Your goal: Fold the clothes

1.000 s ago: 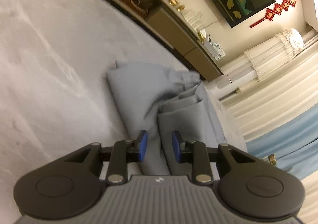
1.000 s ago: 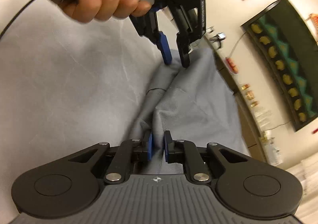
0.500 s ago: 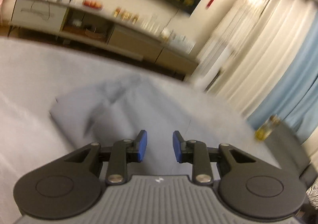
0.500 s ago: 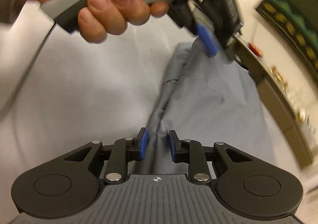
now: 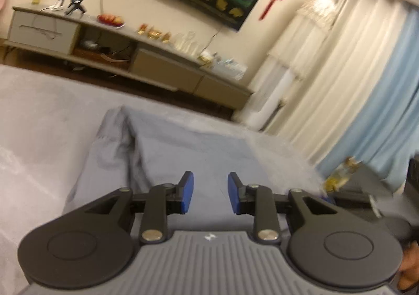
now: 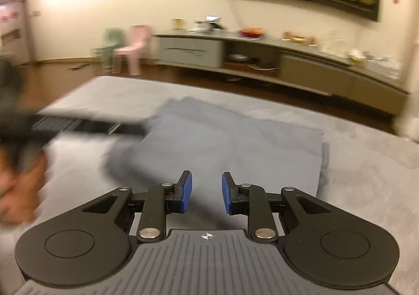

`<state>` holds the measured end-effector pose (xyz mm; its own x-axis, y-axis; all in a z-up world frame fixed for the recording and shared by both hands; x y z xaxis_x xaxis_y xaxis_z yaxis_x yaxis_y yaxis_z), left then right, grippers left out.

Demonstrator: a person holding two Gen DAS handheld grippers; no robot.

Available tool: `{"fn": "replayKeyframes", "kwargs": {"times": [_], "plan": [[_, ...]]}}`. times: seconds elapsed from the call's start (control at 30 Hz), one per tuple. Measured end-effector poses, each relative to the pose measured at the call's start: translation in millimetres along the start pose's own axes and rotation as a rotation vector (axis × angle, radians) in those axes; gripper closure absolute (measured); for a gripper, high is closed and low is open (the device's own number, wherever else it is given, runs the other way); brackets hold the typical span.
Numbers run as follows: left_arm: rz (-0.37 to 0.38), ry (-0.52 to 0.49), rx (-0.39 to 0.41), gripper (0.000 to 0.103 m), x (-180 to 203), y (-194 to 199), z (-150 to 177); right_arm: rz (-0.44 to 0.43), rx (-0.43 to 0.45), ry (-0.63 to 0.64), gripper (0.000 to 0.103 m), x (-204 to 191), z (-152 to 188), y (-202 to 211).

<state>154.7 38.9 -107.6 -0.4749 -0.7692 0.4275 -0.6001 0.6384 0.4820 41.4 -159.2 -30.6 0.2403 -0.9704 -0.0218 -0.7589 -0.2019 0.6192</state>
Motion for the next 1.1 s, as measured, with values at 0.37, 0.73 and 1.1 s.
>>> {"fn": "replayKeyframes", "kwargs": {"times": [0.37,0.73,1.1], "plan": [[-0.082,-0.030,-0.140,0.091,-36,-28,20,-0.057,-0.066,0.005,0.075,-23,33,-42],[-0.105,-0.024,-0.140,0.094,-24,-26,17,0.117,-0.082,-0.093,0.084,74,85,14],[-0.110,-0.024,-0.152,0.094,-23,-31,14,0.130,-0.123,0.071,0.067,78,-1,-88]]}}
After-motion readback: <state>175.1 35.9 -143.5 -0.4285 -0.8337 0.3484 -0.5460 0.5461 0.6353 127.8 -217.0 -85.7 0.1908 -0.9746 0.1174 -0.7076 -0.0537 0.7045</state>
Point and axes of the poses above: each gripper's, at about its wrist camera, not at the fingertips, and y roughly against the way its jaws point, x to its right, z to its underside, the point moved 2 cm from there along -y, roughly the way its jaws point, and after that the axes turned 1 degree about z, right-handed, at the moved point
